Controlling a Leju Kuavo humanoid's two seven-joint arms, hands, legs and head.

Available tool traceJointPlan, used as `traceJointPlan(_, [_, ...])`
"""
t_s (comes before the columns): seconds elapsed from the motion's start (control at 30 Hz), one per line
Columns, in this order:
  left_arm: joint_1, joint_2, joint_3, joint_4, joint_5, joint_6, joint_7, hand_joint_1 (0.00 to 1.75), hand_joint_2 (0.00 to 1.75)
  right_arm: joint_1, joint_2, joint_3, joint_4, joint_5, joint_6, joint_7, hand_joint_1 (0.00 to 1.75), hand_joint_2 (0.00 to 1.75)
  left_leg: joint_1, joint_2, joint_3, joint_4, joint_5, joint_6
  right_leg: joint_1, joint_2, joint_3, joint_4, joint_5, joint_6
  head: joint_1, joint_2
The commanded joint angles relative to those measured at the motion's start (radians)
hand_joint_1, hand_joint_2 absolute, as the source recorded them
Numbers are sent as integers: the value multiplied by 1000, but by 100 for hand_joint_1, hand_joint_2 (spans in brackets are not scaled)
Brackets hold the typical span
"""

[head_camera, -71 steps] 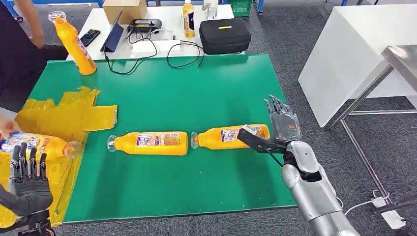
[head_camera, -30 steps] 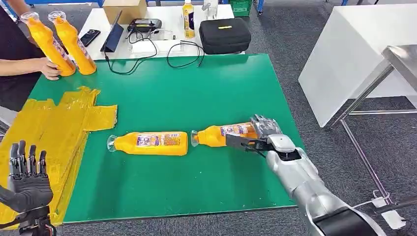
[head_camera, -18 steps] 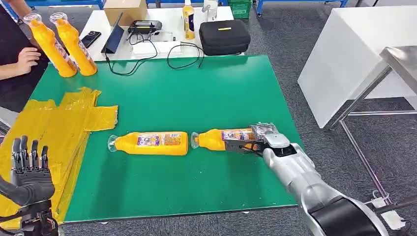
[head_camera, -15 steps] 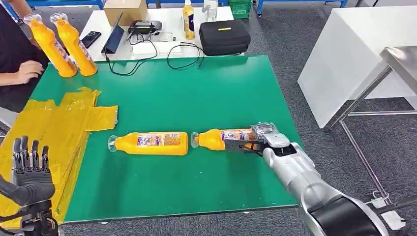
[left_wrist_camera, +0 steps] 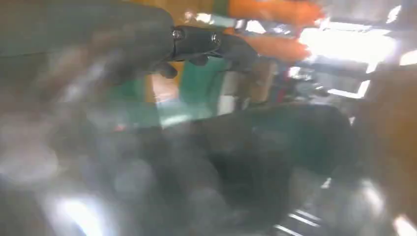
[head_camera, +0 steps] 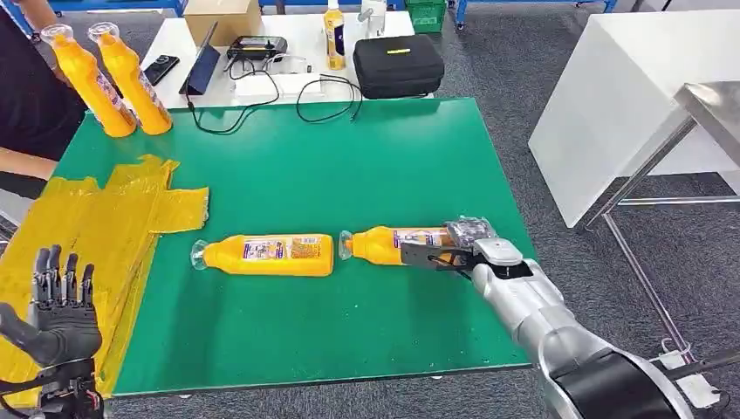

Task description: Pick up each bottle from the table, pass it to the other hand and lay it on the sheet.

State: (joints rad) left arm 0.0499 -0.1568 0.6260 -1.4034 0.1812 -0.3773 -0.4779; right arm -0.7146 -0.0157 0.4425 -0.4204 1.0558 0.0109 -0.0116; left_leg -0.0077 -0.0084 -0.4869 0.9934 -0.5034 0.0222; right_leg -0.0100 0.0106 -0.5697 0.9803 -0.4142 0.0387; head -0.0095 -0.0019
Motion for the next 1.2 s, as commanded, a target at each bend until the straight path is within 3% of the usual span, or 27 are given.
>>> traceJointPlan(0.03, [38,-26,28,26,-20,-73,28,0,0,106,-53,-124,-204,-129,-51,-86,175,175,1,0,1,-2,-1,-2,1,-1,1,-2,-1,-1,0,0])
traceJointPlan(0.17, [32,-26,33,26,-23,-77,30,0,0,106,-53,-118,-207,-133,-43,-81,175,175,0,0,-4,-1,0,-1,0,-1,-4,-1,0,-1,0,0])
traceJointPlan(0.23, [56,-66,47,-9,-14,-131,38,0,0,239,-88,-227,-413,-341,-64,-208,175,175,1,0,-4,-1,0,-2,0,-1,-4,-1,0,-1,0,0])
traceJointPlan(0.27, [73,-90,51,-29,-5,-149,44,0,175,332,-117,-271,-547,-420,-42,-227,175,175,1,-2,-5,-1,0,-1,1,-3,-4,-1,-1,0,0,0])
traceJointPlan(0.33, [111,-183,74,-84,58,-219,88,0,175,559,-117,-411,-843,-523,-58,-235,175,175,1,-6,-3,-3,0,-1,1,-7,0,-3,-2,0,-1,0])
traceJointPlan(0.4, [172,-192,-25,-101,122,-199,85,0,175,700,-96,-496,-991,-551,-41,-248,175,175,1,-7,-3,-2,-1,-1,1,-8,-1,-3,-2,0,0,0])
traceJointPlan(0.5, [210,-192,-124,-106,179,-175,76,0,175,777,-29,-554,-1082,-589,-32,-302,175,175,0,-14,-6,-2,-2,0,0,-14,-2,-3,-4,0,0,0])
traceJointPlan(0.57, [216,-192,-175,-106,207,-174,76,0,175,780,20,-531,-1103,-586,-22,-313,175,175,0,-14,-8,-1,-3,0,0,-14,-3,-2,-4,-1,0,0])
traceJointPlan(0.7, [184,-192,-345,-148,205,-49,8,0,175,705,102,-333,-1022,-587,25,-289,175,175,1,-8,-14,0,-3,-1,0,-8,-10,-2,-1,-2,0,0])
traceJointPlan(0.87, [178,-192,-514,-153,171,76,-30,0,175,642,190,-95,-922,-600,-27,-267,175,175,1,-1,-11,-1,-1,-2,1,-4,-10,-2,0,-2,-1,0])
traceJointPlan(1.07, [165,-192,-536,-195,106,128,-47,0,175,501,224,16,-761,-619,-59,-214,175,175,2,3,-9,-1,0,-2,1,-1,-9,1,0,-2,-1,0])
traceJointPlan(1.2, [158,-192,-541,-198,96,141,-47,0,175,481,237,26,-728,-621,-60,-210,175,175,2,0,-8,-1,0,-1,1,-3,-8,1,0,-1,-1,0])
